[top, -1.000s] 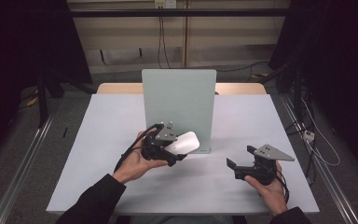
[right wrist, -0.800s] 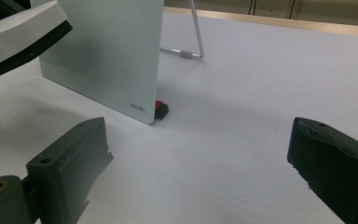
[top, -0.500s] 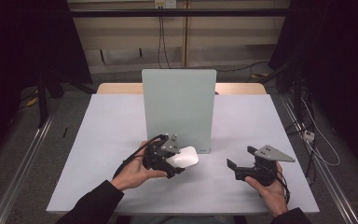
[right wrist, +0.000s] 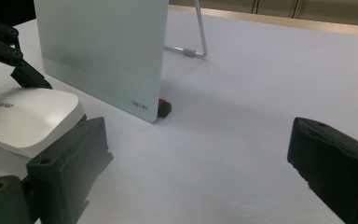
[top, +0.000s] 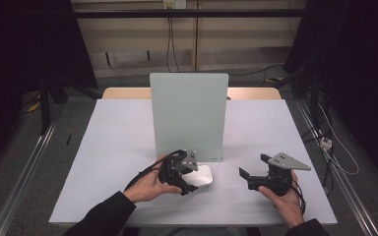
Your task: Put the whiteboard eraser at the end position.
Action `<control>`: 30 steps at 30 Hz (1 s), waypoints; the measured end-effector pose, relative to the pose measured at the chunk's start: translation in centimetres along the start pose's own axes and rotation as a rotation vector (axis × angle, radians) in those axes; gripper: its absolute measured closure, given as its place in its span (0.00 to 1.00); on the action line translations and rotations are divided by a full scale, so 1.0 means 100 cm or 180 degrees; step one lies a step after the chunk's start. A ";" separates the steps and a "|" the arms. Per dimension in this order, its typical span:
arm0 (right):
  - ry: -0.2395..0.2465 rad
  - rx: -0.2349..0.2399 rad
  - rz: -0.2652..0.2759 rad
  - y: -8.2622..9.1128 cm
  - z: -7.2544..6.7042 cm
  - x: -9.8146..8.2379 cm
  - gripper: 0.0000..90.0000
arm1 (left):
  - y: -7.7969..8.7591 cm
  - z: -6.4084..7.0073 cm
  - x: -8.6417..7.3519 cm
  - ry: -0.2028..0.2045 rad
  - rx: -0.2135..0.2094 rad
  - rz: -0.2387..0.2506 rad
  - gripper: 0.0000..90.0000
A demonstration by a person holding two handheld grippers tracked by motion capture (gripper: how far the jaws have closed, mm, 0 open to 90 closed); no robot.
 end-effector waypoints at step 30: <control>-0.0008 0.0059 0.0011 -0.003 -0.001 0.001 0.05 | -0.008 0.004 -0.008 0.0119 0.0021 0.0147 0.30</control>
Point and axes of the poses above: each handheld gripper's, and its own axes: y roughly backward along the jaws, x roughly out of its top, z roughly to its right, the point moved 2 cm from there along -y, roughly forward along the jaws, and after that the axes turned 1 degree about -z, right-handed, at the moved point
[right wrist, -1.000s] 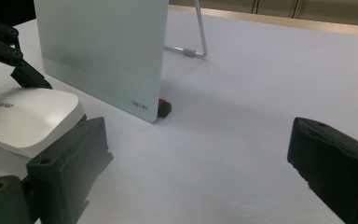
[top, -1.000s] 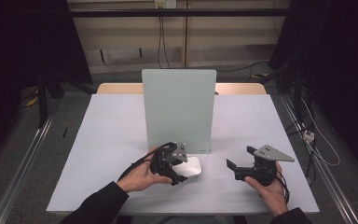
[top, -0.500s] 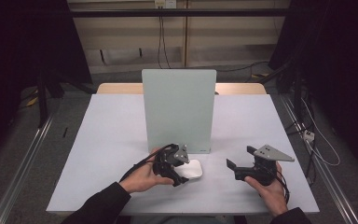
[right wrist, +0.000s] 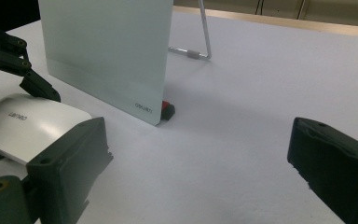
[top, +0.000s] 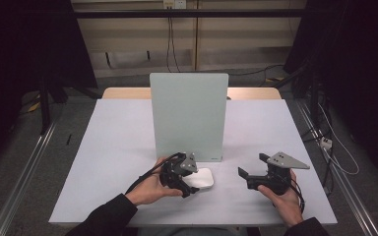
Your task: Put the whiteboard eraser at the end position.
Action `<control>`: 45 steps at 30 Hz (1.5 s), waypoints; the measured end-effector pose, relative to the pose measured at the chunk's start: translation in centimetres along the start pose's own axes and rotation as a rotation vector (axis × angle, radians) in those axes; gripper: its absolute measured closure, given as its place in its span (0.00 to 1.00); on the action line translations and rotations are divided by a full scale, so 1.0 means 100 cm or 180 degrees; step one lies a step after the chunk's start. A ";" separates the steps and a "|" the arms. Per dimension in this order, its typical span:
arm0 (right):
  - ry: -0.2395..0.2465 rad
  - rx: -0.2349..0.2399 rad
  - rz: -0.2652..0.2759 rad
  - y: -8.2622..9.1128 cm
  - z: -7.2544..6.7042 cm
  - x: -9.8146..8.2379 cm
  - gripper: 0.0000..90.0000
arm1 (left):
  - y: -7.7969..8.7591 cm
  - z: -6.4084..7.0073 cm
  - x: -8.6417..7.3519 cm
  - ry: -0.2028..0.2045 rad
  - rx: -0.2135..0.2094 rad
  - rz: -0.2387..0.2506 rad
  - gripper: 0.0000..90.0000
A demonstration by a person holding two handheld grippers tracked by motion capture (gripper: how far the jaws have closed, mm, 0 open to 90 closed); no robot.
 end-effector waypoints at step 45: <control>-0.0062 -0.0089 0.0042 0.003 0.000 -0.002 0.05 | 0.081 -0.019 -0.057 0.1109 0.0998 0.1190 0.08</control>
Point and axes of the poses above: each handheld gripper's, and its own axes: y roughly backward along the jaws, x roughly out of its top, z roughly to its right, the point moved 2 cm from there along -y, roughly forward along the jaws, and after that the axes turned 1 degree about -z, right-handed, at the moved point
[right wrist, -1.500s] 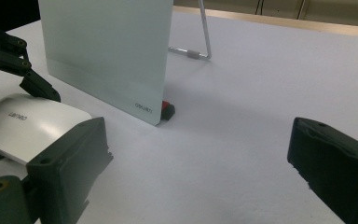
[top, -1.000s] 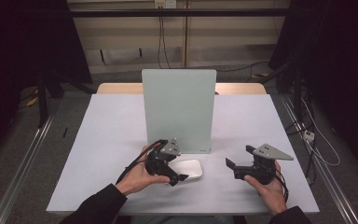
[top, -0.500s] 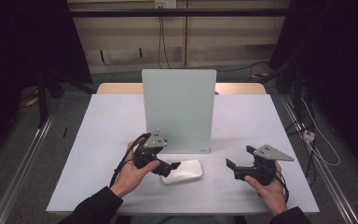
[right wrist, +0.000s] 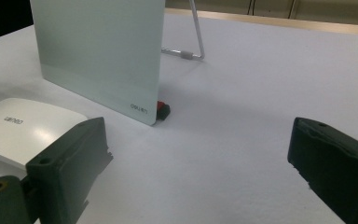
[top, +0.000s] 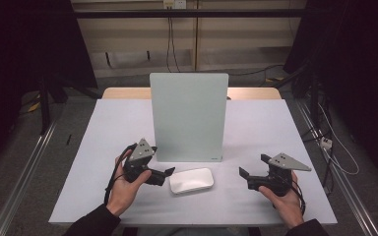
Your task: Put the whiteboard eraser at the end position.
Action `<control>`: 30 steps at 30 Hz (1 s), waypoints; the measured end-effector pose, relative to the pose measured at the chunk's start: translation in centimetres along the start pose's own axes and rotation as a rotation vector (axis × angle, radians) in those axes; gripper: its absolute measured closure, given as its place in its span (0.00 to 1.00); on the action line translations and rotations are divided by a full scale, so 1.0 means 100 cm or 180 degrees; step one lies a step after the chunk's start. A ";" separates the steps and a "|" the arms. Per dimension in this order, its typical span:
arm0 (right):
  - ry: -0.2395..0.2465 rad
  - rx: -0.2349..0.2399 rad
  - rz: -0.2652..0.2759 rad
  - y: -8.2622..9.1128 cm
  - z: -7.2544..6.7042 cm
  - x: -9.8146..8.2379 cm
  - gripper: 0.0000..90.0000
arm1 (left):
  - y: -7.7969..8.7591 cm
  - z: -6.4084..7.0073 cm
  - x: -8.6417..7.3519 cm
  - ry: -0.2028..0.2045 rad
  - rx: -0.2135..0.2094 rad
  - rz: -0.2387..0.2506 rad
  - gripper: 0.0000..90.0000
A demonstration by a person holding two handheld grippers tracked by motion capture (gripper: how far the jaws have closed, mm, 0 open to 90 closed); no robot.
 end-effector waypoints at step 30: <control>-0.0019 -0.0083 -0.0050 0.003 0.003 -0.002 0.05 | 0.055 -0.026 -0.059 0.0459 0.0518 0.0288 0.05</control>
Point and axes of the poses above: each handheld gripper's, and its own axes: y roughly backward along the jaws, x roughly out of its top, z roughly to its right, the point moved 2 cm from there along -y, roughly forward along the jaws, and after that the axes turned 1 degree about -z, right-handed, at the moved point
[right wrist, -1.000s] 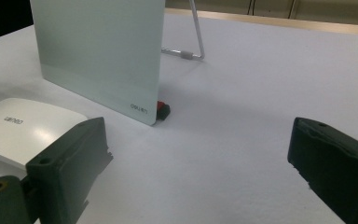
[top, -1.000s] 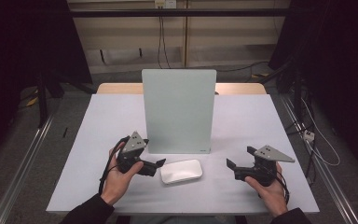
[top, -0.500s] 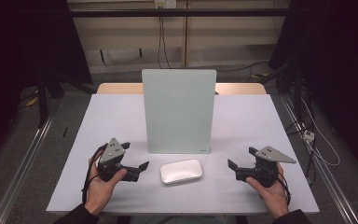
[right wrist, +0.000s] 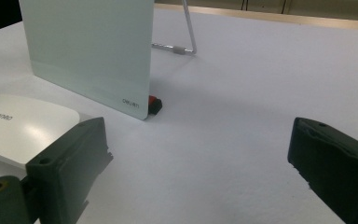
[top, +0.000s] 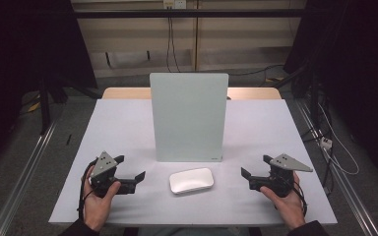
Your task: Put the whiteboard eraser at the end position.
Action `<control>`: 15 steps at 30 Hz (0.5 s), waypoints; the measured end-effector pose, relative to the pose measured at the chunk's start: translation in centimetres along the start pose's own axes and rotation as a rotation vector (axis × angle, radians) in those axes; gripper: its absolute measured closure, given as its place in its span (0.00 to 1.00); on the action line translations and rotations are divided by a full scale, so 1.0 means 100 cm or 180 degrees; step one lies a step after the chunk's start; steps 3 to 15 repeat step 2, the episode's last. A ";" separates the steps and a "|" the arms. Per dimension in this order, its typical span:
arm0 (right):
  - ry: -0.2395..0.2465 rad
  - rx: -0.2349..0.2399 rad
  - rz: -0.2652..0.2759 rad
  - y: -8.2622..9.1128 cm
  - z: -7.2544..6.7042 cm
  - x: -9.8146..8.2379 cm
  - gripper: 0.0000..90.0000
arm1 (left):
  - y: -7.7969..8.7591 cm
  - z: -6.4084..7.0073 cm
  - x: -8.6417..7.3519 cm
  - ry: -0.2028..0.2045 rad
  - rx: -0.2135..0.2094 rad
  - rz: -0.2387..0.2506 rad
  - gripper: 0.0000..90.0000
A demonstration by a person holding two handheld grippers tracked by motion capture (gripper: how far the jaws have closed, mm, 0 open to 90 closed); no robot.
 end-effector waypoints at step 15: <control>0.0010 0.0011 -0.0001 -0.001 0.000 0.000 0.05 | 0.000 -0.001 0.000 0.0069 -0.0018 0.0017 0.05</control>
Point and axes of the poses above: each handheld gripper's, and its own axes: y roughly backward along the jaws, x roughly out of its top, z roughly to its right, the point moved 2 cm from there along -y, roughly forward along the jaws, and after that the axes turned 1 degree about -z, right-handed, at the moved point
